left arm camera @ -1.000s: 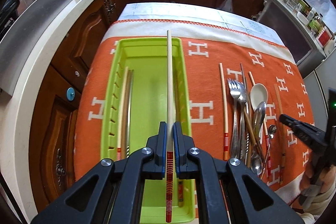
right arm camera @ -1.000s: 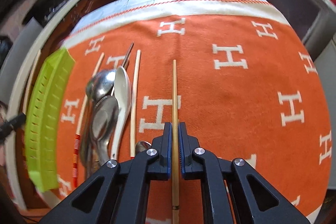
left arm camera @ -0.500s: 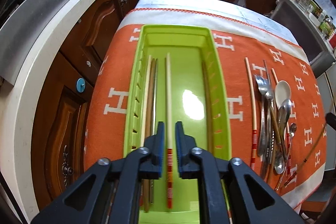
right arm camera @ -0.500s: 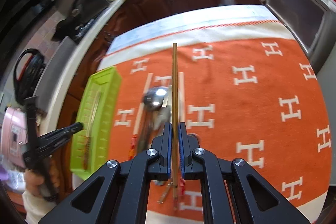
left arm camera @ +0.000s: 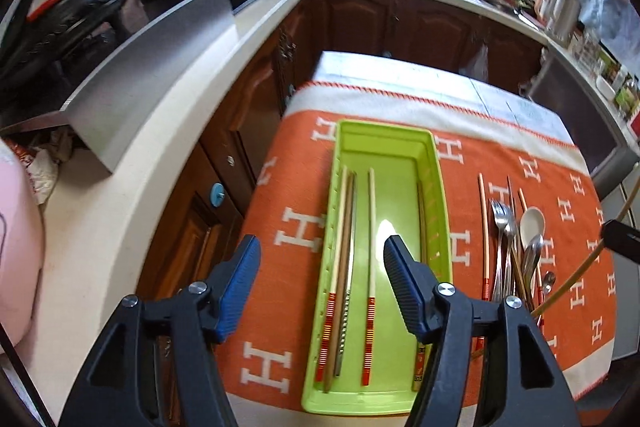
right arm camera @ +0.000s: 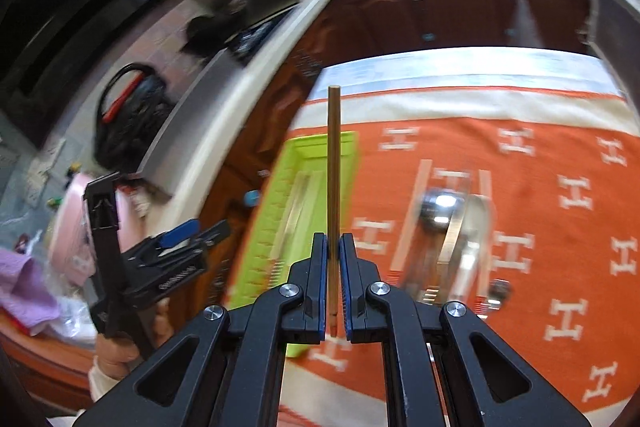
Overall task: Organize utensils
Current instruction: 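Carry the wooden chopstick over the tray and open the right gripper, then move both grippers back toward the remaining utensils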
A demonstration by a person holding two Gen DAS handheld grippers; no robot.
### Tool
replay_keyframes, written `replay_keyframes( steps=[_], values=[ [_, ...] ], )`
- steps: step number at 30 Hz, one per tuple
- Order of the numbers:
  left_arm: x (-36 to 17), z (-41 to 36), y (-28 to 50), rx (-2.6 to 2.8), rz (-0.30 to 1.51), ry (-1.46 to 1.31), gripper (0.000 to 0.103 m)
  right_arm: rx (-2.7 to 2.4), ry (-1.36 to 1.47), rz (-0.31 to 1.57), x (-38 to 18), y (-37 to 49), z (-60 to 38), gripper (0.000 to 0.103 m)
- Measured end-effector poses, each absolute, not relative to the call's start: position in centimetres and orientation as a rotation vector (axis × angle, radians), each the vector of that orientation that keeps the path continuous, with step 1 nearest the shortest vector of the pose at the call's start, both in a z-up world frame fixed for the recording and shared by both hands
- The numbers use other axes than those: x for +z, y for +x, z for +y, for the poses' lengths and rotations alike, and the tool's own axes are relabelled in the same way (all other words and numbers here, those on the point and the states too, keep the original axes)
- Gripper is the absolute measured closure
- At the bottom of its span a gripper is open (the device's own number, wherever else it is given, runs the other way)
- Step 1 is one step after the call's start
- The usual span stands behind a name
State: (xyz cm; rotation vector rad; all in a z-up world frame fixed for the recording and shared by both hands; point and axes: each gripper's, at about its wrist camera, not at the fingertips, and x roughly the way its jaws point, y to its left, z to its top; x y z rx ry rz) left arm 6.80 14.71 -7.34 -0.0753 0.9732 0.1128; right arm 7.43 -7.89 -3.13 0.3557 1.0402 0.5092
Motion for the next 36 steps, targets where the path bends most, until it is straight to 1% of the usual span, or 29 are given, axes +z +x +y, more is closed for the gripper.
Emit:
replay_keyframes(
  steps=[4, 8, 14, 22, 24, 27, 28, 36],
  values=[
    [-7.0, 15.9, 6.2, 0.141, 0.954, -0.094, 0.035, 0.571, 0.311, 1.063, -2.1, 8.2, -3.5, 0.097],
    [-7.4, 17.3, 5.8, 0.159, 0.959, -0.13, 0.035, 0.619, 0.317, 1.13, -2.7, 9.5, -0.3, 0.097],
    [-8.1, 18.9, 5.7, 0.189, 0.956, -0.163, 0.035, 0.638, 0.259, 1.116, -1.9, 10.5, 2.6, 0.098],
    [-8.8, 19.3, 5.8, 0.198, 0.963, -0.169, 0.035, 0.591, 0.177, 1.228, -6.1, 13.4, 6.5, 0.097],
    [-8.9, 19.4, 5.8, 0.204, 0.963, -0.164, 0.035, 0.559, 0.175, 1.231, -7.0, 14.0, 6.8, 0.095],
    [-8.9, 19.4, 5.8, 0.208, 0.963, -0.159, 0.035, 0.539, 0.188, 1.236, -7.9, 14.6, 6.5, 0.083],
    [-8.9, 19.4, 5.8, 0.208, 0.965, -0.157, 0.035, 0.535, 0.194, 1.237, -8.1, 14.6, 6.2, 0.082],
    [-9.4, 18.2, 6.3, 0.177, 0.983, -0.146, 0.035, 0.489, 0.169, 1.205, -8.0, 13.5, 3.0, 0.081]
  ],
)
